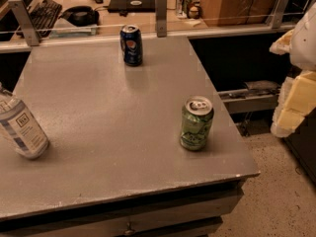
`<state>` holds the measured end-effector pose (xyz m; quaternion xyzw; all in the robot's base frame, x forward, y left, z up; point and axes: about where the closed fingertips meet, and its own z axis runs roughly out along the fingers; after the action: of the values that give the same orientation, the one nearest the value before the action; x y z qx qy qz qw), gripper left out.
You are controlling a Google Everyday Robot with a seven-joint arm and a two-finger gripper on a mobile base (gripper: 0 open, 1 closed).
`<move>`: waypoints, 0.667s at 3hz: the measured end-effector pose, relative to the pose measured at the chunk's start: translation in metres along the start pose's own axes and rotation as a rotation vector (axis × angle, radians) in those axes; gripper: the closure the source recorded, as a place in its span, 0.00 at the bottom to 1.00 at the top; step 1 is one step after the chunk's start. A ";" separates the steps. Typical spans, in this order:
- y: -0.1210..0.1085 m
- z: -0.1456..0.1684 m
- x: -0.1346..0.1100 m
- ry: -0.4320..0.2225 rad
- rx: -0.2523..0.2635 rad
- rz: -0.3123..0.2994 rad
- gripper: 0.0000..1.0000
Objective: Knock green can over
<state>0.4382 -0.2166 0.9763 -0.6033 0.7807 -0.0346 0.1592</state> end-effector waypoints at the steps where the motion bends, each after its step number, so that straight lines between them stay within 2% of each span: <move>1: 0.000 0.000 0.000 0.000 0.000 0.000 0.00; 2: 0.003 0.009 0.001 -0.074 -0.022 0.049 0.00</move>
Offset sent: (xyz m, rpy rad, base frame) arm -0.0006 0.0004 -0.0370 0.3211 0.0502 -0.0844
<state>0.4375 -0.2159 0.9665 -0.5867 0.7891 0.0000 0.1820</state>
